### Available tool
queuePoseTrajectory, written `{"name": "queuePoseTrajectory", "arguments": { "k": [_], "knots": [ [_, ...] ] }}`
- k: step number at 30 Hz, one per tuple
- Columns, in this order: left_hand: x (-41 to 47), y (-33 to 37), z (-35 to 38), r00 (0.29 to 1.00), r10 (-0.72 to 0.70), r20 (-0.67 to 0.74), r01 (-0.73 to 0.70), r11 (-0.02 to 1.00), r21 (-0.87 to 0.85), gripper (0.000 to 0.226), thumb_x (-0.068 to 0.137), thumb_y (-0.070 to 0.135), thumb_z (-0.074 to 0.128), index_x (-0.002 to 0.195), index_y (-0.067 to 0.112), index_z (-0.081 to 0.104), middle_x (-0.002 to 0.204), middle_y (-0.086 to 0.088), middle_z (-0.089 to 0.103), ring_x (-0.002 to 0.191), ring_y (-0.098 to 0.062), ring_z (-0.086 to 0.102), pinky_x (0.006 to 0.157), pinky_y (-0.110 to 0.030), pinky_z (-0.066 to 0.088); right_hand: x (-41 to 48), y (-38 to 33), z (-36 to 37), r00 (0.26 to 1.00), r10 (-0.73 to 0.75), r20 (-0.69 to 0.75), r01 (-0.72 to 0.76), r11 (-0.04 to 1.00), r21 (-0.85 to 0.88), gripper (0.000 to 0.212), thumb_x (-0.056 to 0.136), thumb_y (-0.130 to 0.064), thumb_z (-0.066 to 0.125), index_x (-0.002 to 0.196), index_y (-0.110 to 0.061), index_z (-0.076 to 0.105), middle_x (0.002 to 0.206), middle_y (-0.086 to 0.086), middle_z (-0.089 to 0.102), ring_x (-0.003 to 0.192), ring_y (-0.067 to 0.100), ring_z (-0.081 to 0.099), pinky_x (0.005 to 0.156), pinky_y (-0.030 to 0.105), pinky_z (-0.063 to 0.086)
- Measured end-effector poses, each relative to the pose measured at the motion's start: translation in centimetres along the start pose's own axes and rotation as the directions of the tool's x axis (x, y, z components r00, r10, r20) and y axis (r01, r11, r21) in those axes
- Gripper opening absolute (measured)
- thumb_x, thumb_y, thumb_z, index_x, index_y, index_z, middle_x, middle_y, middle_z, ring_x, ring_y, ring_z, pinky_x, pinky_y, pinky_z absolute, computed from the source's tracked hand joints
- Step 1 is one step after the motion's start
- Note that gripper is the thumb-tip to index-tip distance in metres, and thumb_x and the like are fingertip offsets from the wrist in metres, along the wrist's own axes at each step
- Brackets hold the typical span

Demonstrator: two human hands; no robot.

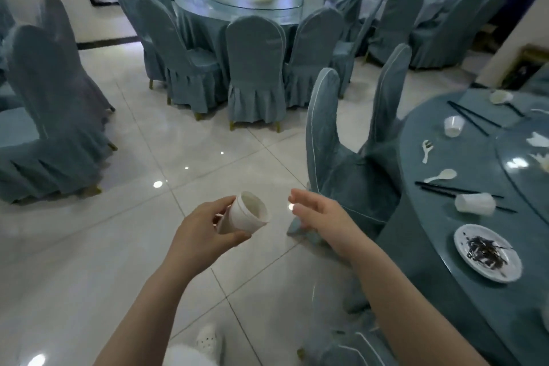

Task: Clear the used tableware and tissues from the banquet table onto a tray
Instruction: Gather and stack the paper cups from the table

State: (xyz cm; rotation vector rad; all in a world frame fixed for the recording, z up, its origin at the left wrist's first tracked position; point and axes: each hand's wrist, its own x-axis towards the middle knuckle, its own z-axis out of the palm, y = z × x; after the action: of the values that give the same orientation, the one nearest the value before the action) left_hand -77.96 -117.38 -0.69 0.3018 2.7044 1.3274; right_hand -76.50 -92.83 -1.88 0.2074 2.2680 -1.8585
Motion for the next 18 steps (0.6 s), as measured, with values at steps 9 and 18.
{"name": "queuePoseTrajectory", "arguments": {
  "k": [9, 18],
  "knots": [
    [17.1, 1.1, 1.1, 0.943, 0.199, 0.268, -0.184, 0.980, -0.079, 0.064, 0.070, 0.030, 0.082, 0.128, 0.031, 0.056, 0.110, 0.009, 0.064, 0.093, -0.007, 0.059, 0.079, -0.028, 0.050, 3.4, 2.5, -5.7, 0.822, 0.165, -0.545, -0.115, 0.985, 0.126, 0.025, 0.091, -0.022, 0.064, 0.113, -0.033, 0.063, 0.108, -0.019, 0.068, 0.097, -0.006, 0.063, 0.081, 0.018, 0.051],
    [29.2, 4.2, 8.4, 0.859, 0.261, 0.440, -0.233, 0.965, -0.118, 0.058, 0.068, 0.034, 0.083, 0.113, 0.050, 0.049, 0.099, 0.025, 0.060, 0.085, -0.001, 0.059, 0.064, -0.015, 0.042, 1.1, 8.2, -13.6, 0.419, 0.385, -0.822, -0.165, 0.923, 0.349, 0.019, 0.089, -0.013, 0.066, 0.099, -0.029, 0.067, 0.106, -0.009, 0.070, 0.100, 0.013, 0.065, 0.083, 0.033, 0.053]
  ]
}}
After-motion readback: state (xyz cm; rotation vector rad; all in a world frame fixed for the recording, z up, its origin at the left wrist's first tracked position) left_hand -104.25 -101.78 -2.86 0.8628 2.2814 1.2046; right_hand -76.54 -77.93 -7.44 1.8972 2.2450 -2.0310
